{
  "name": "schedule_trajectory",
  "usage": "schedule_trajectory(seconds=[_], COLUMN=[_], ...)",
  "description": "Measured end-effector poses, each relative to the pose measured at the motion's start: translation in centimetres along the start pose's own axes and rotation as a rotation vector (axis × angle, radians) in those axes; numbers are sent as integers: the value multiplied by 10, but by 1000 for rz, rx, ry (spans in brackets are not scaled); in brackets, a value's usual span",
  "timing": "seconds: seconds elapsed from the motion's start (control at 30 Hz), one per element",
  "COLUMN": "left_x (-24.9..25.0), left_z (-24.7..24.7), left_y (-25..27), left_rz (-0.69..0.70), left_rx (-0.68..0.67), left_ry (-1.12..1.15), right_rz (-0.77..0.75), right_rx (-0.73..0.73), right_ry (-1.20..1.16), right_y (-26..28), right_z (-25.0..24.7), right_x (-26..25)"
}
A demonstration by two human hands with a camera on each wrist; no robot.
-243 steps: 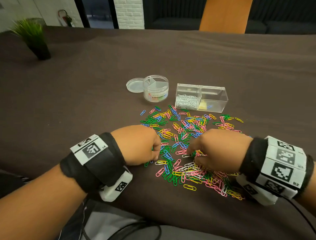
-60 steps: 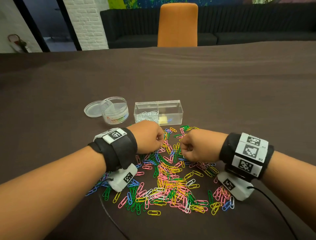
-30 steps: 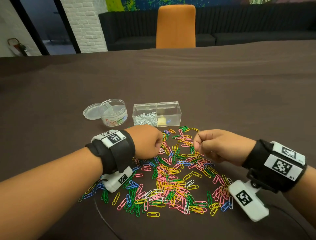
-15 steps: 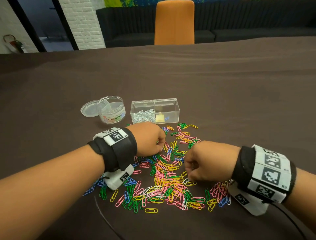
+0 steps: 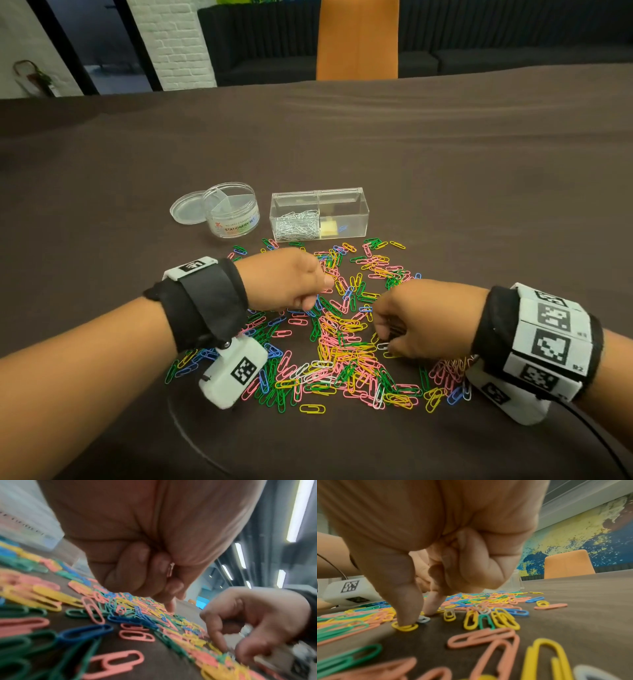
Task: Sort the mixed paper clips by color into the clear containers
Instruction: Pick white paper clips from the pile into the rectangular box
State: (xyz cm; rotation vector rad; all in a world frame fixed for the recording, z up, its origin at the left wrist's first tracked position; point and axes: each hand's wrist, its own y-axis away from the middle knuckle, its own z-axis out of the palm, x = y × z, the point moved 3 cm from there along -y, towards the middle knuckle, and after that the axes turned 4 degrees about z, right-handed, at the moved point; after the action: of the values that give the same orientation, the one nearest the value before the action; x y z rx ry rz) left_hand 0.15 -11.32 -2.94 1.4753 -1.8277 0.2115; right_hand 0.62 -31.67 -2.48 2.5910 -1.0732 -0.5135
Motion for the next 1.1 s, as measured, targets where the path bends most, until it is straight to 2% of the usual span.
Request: schedule_trajectory(seconds=[0.17, 0.3, 0.47, 0.6, 0.7, 0.83, 0.9, 0.97, 1.1], left_x=[17, 12, 8, 17, 24, 19, 16, 16, 27], left_z=[12, 15, -2, -2, 11, 4, -8, -13, 4], left_y=[10, 20, 29, 22, 15, 11, 11, 12, 10], left_rz=[120, 88, -11, 41, 125, 65, 31, 51, 157], left_rx=[-42, -19, -29, 75, 37, 33, 99, 135, 20], left_ry=[-433, -657, -800, -724, -662, -759, -823, -793, -680], right_rz=[13, 28, 20, 11, -2, -23, -26, -15, 19], right_rx=[-68, -124, -144, -146, -52, 66, 47, -7, -37], right_ry=[19, 30, 70, 49, -83, -336, -526, -689, -821], right_y=[0, 0, 1, 4, 7, 10, 11, 9, 0], right_z=[2, 3, 0, -1, -8, -13, -12, -12, -14], right_x=[-1, -3, -7, -11, -6, 10, 18, 22, 24])
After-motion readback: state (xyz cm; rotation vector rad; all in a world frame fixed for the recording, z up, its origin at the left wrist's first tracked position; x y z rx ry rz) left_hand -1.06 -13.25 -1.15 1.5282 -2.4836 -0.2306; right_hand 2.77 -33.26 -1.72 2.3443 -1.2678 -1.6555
